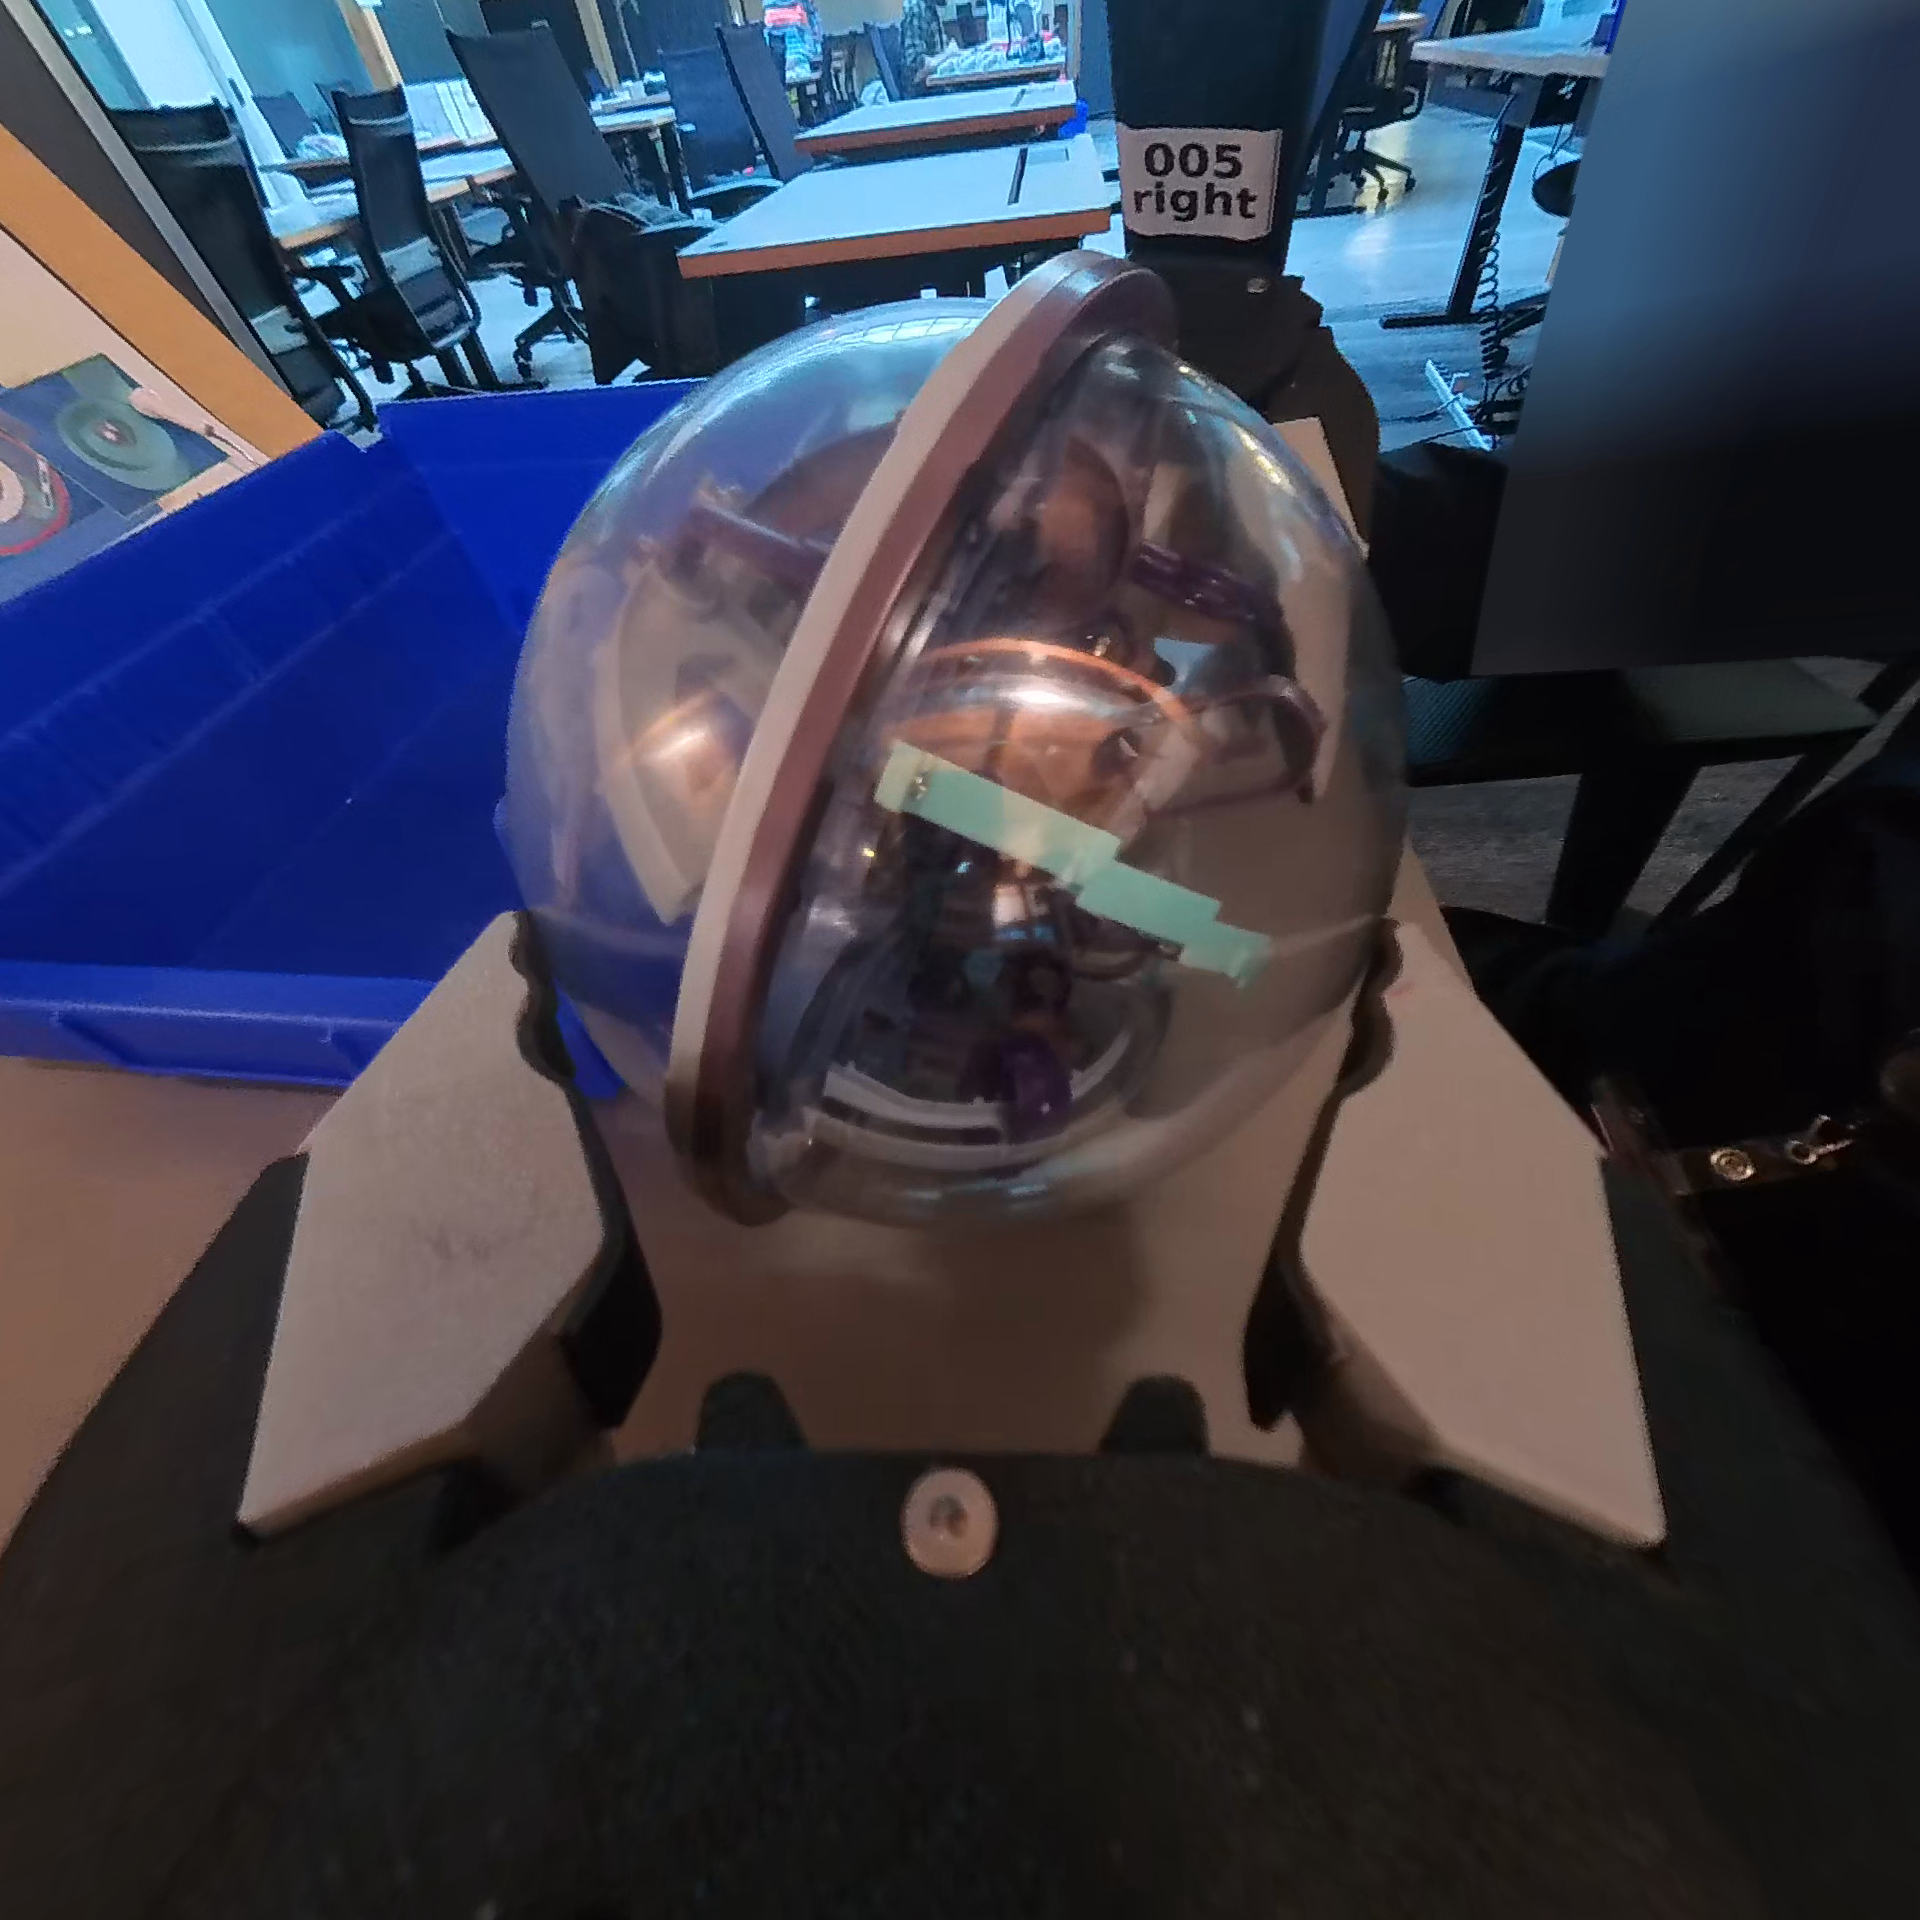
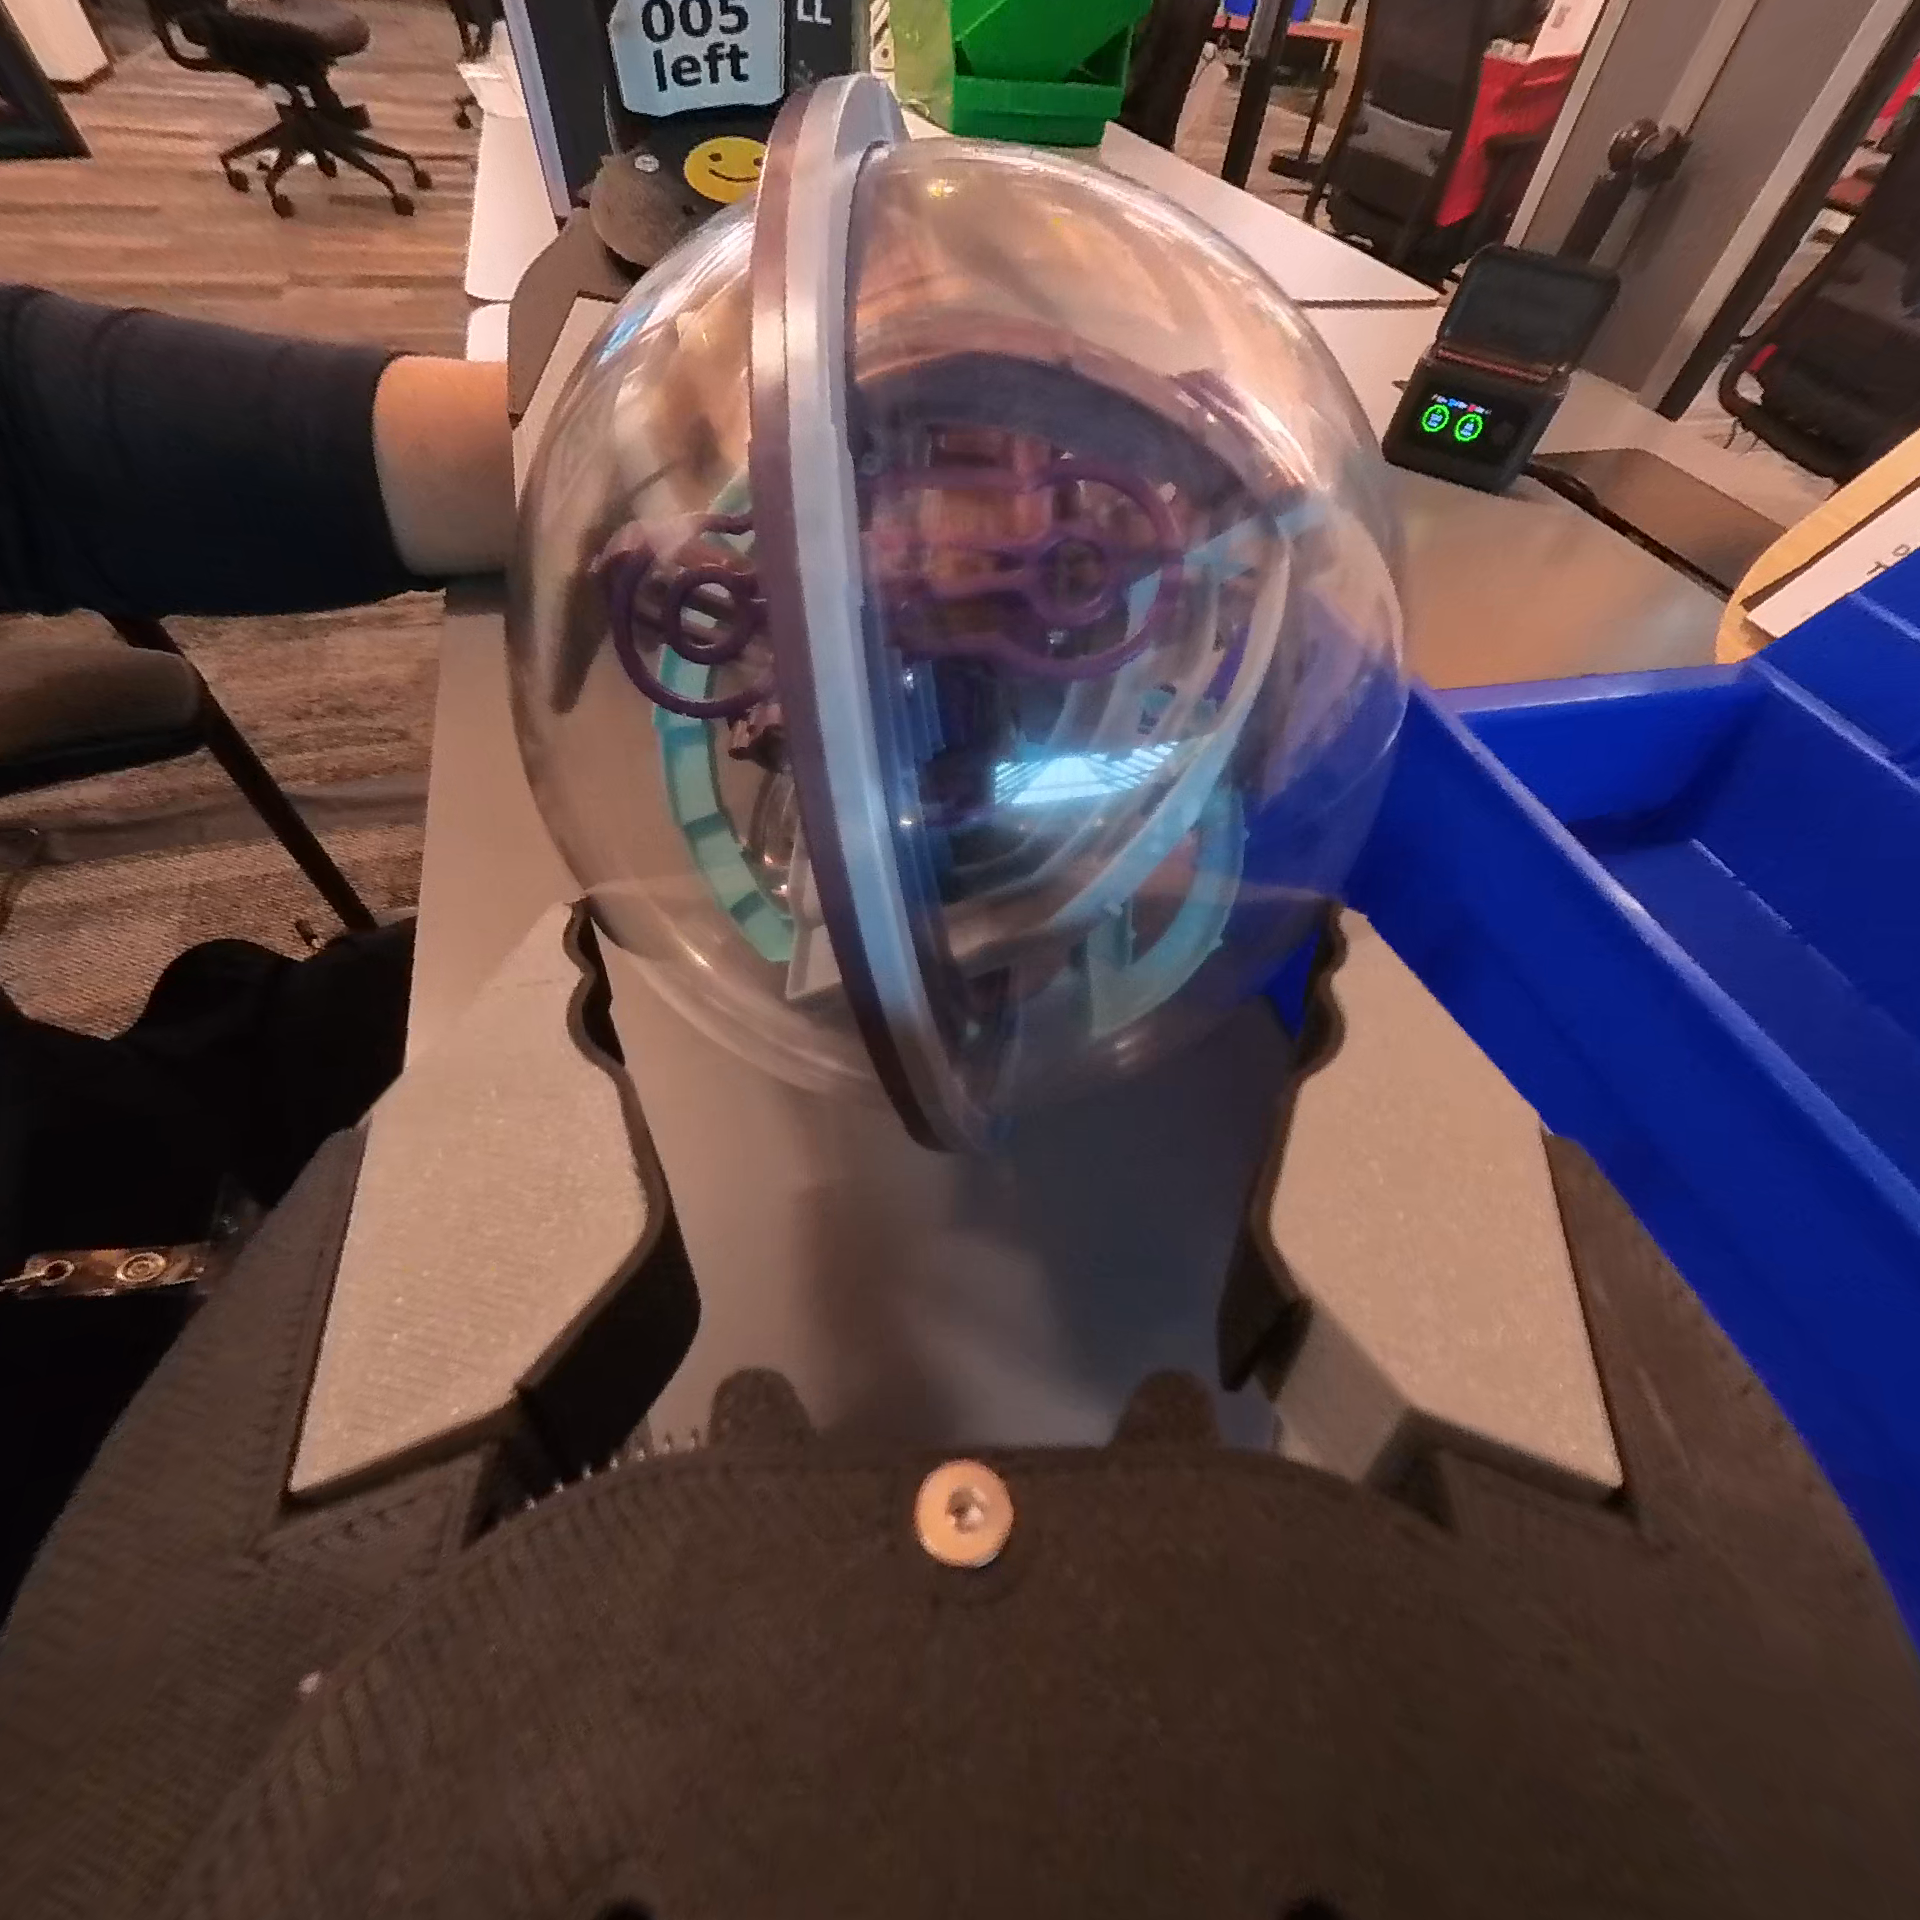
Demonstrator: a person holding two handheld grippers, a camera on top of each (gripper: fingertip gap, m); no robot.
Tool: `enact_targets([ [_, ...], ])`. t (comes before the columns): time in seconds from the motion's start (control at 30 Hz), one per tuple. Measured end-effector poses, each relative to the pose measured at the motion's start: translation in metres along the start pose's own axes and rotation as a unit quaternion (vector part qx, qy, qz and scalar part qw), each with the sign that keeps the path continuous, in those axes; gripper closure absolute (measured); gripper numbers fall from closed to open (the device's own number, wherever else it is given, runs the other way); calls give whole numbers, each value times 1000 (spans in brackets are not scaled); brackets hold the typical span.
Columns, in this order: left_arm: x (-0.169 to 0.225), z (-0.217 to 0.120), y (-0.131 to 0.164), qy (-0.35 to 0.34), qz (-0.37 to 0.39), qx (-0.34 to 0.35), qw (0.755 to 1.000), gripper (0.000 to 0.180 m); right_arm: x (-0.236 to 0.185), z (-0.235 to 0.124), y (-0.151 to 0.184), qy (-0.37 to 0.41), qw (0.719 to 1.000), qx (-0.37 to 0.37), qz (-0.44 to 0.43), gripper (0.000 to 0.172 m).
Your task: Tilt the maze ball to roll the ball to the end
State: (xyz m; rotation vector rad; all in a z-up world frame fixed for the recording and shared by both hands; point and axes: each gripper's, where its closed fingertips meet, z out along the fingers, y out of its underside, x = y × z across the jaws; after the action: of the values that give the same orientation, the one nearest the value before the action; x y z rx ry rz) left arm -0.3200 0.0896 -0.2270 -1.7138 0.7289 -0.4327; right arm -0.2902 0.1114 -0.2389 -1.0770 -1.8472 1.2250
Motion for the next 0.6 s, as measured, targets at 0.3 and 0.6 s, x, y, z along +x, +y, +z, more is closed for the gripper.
enact_targets([
  [0.3,1,1,-4,11,-46,10,999,34,-2,-4,-4,-13,999,-5,40,42],
  [0.6,9,2,-5,19,-98,14,995,34,-10,-8,-4,-34,996,-8,87,42],
])
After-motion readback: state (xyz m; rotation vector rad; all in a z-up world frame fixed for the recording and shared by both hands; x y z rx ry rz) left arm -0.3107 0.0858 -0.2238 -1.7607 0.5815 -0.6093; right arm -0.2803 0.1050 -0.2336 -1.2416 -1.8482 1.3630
